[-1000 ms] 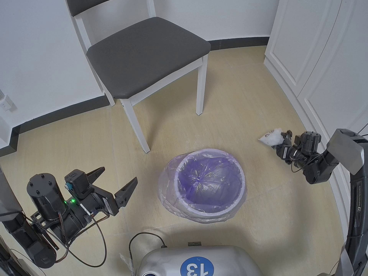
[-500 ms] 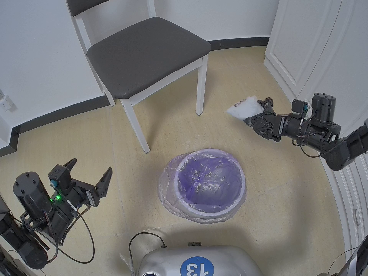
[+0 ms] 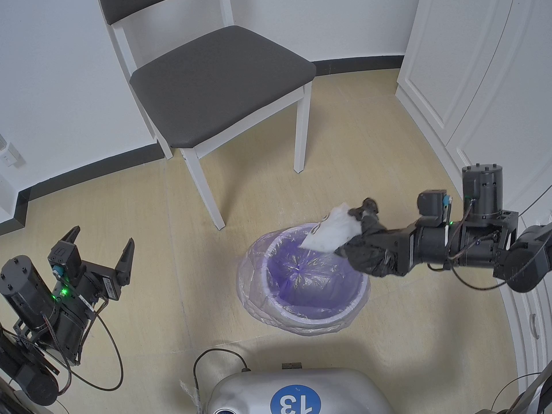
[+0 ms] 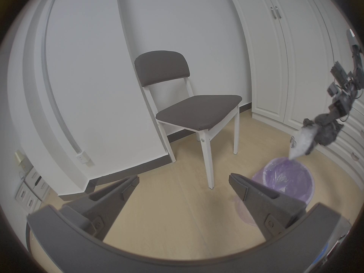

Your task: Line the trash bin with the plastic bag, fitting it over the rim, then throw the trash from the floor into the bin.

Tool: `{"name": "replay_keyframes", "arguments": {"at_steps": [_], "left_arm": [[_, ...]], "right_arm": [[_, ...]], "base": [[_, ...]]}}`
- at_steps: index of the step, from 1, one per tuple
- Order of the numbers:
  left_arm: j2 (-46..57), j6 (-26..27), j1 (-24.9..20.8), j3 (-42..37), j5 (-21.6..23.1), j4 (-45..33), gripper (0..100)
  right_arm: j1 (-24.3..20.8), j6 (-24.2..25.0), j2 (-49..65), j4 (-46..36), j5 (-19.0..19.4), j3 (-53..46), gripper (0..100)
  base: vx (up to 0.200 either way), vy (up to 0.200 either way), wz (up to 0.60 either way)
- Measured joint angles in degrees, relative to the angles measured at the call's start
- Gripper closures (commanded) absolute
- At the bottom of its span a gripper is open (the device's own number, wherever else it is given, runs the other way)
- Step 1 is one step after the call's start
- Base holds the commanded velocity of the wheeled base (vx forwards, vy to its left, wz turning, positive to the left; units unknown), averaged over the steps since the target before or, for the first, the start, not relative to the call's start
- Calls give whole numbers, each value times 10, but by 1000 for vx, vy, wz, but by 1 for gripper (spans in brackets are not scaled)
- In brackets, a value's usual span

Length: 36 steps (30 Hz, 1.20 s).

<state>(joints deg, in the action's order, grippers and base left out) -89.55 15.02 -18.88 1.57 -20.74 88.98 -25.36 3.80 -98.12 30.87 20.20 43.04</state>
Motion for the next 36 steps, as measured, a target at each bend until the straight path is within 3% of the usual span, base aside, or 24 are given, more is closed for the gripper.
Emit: {"name": "replay_keyframes", "arguments": {"at_steps": [5, 17, 23, 36], "left_arm": [[-9, 1, 14, 10, -1, 0, 0], [-3, 4, 109, 77, -3, -7, 0], [28, 8, 120, 78, -7, -47, 0], [37, 10, 121, 82, -17, -48, 0]], "right_arm": [[-33, -8, 4, -1, -36, -7, 100], [-48, -7, -95, 26, -48, 38, 100], [-41, -12, -158, 25, -49, 63, 100], [-9, -11, -290, 20, -45, 131, 100]], "base": [[0, 0, 0], [0, 0, 0], [0, 0, 0], [0, 0, 0]]}}
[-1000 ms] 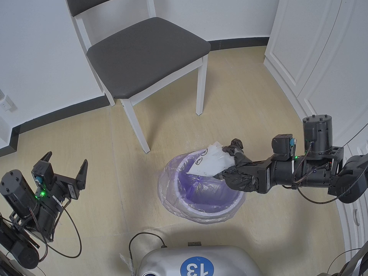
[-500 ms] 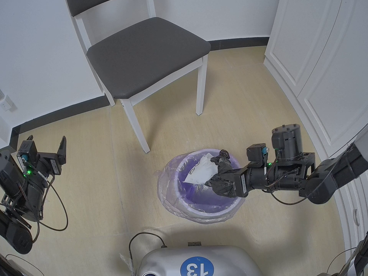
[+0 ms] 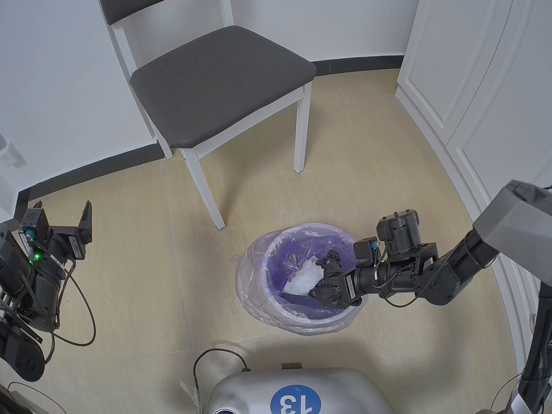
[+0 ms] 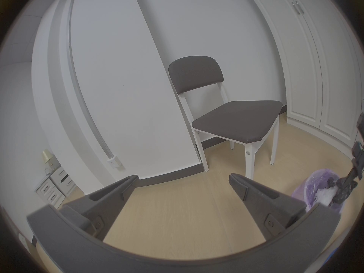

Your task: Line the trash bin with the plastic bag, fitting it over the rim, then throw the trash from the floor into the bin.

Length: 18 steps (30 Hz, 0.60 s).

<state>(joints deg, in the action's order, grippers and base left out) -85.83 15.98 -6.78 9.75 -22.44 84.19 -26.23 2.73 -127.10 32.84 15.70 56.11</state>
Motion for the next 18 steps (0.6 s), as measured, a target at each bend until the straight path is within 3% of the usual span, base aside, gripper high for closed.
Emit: {"name": "replay_keyframes", "arguments": {"at_steps": [12, 18], "left_arm": [[0, 0, 1, -2, 0, 1, 0], [-2, 0, 2, -2, -1, 1, 0]], "right_arm": [[14, 63, -94, 5, 5, 101, 100], [12, 68, -110, 5, 5, 121, 100]], "base": [[0, 0, 0], [0, 0, 0]]}}
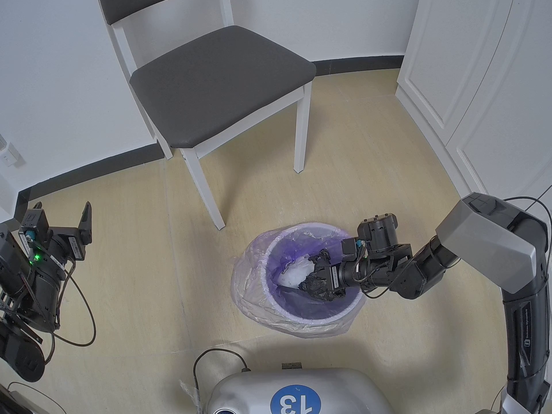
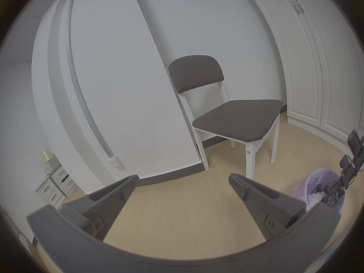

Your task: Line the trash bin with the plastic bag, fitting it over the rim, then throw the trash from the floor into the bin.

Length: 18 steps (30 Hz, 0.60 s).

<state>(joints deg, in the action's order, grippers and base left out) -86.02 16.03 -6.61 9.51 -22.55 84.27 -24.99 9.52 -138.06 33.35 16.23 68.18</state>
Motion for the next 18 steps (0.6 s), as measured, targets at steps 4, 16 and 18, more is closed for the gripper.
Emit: {"name": "replay_keyframes", "arguments": {"at_steps": [4, 16, 18], "left_arm": [[-1, 0, 0, 0, 0, 0, 0], [-1, 0, 0, -5, -1, 0, 0], [-1, 1, 0, -6, -1, 0, 0]], "right_arm": [[-3, -2, 12, 0, 0, -10, 100], [-25, -53, 62, -6, -8, -59, 0], [-26, -53, 64, -6, -8, -59, 0]], "base": [[0, 0, 0], [0, 0, 0], [0, 0, 0]]}}
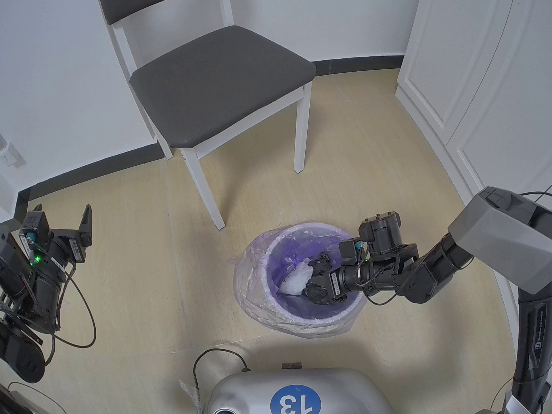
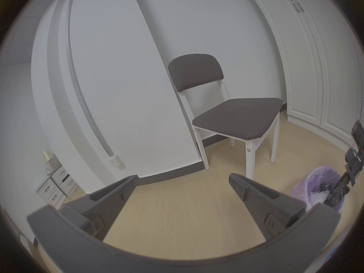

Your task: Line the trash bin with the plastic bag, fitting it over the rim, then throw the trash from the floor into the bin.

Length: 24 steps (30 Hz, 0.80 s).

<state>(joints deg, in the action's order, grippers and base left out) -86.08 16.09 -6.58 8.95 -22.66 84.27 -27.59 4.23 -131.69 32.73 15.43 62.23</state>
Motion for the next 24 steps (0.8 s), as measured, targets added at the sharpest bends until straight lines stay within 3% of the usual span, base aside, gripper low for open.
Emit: {"name": "replay_keyframes", "arguments": {"at_steps": [24], "left_arm": [[9, 10, 0, -7, 1, 8, 0]], "right_arm": [[11, -31, 58, 4, 5, -41, 0]], "base": [[0, 0, 0]]}}
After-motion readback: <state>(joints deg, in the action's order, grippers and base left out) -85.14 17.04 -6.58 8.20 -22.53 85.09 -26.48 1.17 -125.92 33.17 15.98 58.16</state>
